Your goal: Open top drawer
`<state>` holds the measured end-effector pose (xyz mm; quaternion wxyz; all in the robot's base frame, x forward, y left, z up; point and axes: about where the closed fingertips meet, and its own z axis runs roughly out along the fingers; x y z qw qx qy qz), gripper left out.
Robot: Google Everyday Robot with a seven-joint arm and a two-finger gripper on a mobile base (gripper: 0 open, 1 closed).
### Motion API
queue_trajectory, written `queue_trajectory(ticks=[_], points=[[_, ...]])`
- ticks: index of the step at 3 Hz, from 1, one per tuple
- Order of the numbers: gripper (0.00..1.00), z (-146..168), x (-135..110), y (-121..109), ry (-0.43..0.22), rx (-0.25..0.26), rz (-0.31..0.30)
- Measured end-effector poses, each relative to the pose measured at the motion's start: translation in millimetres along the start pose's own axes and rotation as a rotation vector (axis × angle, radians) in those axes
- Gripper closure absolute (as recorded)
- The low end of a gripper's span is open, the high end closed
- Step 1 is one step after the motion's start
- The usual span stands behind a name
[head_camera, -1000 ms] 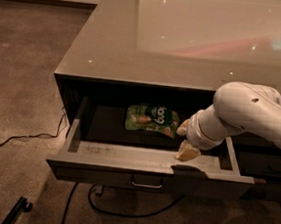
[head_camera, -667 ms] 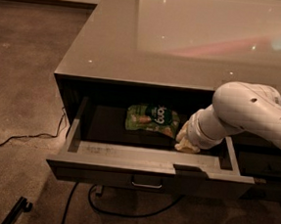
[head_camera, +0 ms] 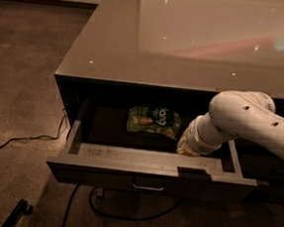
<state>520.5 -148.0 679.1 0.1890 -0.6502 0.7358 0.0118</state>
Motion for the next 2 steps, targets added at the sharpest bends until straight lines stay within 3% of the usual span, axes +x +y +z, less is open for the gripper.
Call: queue_trajectory(ticks=[2], points=[[1.00,18.0,19.4,-2.6,0.051,0.000,-0.006]])
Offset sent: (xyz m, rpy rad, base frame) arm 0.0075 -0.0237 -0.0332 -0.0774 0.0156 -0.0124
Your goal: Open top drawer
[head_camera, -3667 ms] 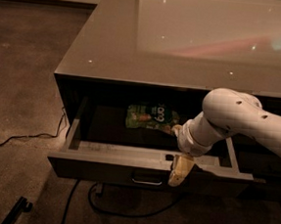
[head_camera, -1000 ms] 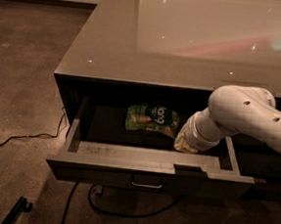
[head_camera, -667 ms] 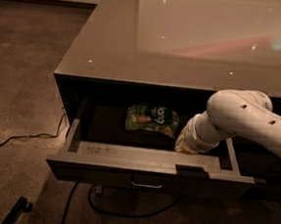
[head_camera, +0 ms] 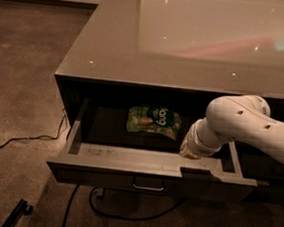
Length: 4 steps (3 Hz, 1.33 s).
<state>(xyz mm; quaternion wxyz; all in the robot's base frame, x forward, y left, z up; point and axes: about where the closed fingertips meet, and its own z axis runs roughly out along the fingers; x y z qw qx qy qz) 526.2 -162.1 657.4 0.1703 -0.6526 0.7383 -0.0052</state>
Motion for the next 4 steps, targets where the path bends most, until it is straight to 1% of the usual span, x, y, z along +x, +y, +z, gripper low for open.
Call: queue_trajectory(ticks=[1,2,4], points=[[1.00,5.7,7.6,6.8,0.015,-0.016,0.004],[1.00,2.2,9.9,19.3,0.039,-0.028,0.004],[1.00,-15.0,12.2,50.8,0.069,-0.045,0.001]])
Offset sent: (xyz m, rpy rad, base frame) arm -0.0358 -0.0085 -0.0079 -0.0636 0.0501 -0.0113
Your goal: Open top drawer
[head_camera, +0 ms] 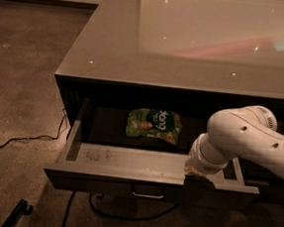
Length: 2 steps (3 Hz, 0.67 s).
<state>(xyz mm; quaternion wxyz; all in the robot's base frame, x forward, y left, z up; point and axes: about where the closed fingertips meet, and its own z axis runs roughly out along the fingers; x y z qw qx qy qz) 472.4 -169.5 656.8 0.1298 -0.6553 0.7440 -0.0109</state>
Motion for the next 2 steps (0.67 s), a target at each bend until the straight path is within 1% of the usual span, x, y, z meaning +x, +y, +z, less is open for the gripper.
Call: queue_trajectory(ticks=[1,2], points=[[1.00,2.2,4.3,14.0,-0.008,-0.048,-0.001],[1.00,7.2,7.2,24.2,-0.007,-0.099,-0.018]])
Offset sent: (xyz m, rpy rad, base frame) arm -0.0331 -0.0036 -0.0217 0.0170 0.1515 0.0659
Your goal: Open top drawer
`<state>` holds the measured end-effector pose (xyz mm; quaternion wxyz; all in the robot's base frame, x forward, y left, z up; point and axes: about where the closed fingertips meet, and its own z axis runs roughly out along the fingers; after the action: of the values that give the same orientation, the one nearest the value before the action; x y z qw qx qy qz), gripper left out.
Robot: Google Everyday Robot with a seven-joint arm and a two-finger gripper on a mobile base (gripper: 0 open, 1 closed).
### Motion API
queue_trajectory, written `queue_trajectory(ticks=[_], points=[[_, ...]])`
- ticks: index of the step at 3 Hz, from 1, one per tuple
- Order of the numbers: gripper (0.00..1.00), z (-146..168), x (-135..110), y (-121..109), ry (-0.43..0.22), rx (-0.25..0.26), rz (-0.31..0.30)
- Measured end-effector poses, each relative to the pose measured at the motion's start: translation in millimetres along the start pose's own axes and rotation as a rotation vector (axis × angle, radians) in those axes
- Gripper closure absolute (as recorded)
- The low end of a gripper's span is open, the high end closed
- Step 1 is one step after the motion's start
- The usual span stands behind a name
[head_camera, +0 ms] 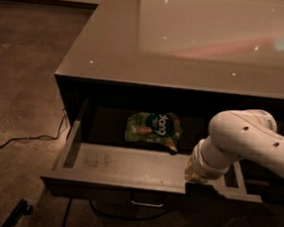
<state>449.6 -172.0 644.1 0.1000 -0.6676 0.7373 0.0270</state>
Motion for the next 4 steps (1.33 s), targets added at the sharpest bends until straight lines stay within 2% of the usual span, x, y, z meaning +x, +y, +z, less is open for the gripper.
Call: queue_trajectory(ticks=[1,4], points=[[1.00,3.1,1.6,5.3,0.001,-0.028,-0.009],[0.27,3.2,1.6,5.5,0.001,-0.029,-0.009]])
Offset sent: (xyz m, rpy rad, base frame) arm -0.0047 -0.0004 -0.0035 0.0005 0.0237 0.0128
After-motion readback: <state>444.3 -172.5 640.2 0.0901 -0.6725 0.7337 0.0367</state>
